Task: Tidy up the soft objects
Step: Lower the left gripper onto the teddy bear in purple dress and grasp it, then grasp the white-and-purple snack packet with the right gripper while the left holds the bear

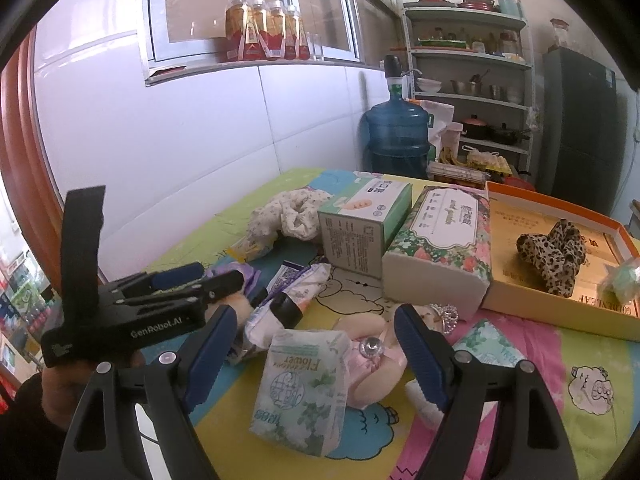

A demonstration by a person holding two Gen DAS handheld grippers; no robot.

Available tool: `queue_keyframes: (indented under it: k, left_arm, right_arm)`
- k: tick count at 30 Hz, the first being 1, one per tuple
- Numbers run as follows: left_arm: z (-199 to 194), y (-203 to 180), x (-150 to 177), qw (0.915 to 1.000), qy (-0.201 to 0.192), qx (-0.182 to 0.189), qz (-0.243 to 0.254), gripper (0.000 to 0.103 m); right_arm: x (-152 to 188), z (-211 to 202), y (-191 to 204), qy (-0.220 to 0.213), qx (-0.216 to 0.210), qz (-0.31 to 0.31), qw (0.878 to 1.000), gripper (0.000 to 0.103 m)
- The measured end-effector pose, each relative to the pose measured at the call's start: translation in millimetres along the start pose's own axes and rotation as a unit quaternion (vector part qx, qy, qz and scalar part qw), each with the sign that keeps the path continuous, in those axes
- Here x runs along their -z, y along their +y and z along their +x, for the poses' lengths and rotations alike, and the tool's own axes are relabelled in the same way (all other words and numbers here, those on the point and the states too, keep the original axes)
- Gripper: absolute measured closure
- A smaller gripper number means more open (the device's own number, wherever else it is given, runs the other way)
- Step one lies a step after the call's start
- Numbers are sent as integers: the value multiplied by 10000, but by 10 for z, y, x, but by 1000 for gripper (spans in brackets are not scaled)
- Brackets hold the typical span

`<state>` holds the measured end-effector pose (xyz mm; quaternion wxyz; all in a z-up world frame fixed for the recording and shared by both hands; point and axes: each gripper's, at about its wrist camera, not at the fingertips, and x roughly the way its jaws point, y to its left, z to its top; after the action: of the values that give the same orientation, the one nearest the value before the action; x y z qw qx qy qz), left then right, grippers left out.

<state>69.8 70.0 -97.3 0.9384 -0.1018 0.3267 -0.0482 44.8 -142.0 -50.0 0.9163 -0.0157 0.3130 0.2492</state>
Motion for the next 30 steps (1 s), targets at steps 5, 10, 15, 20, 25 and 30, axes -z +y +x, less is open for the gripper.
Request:
queue_keyframes:
  k: [5, 10, 15, 20, 25, 30]
  left_arm:
    - [69, -8, 31, 9998, 158, 111, -45, 34]
    - [166, 17, 64, 9976, 334, 493, -364, 34]
    - [167, -79, 107, 9974, 351, 584, -233, 48]
    - [80, -95, 132, 9972, 190, 643, -319, 57]
    - [-80, -35, 89, 9981, -93, 511, -329, 58]
    - [-331, 111, 28, 9982, -460, 228, -295, 58]
  right_arm:
    - [-4, 43, -6, 42, -67, 31, 10000, 22]
    - [-8, 60, 0, 53, -86, 52, 9999, 22]
    - [-11, 84, -13, 75, -153, 126, 9998, 22]
    - [-18, 99, 3, 69, -215, 133, 9997, 22]
    - [-97, 183, 28, 157, -589, 272, 9978, 22]
    - [-208, 417, 92, 396, -742, 367, 9958, 22]
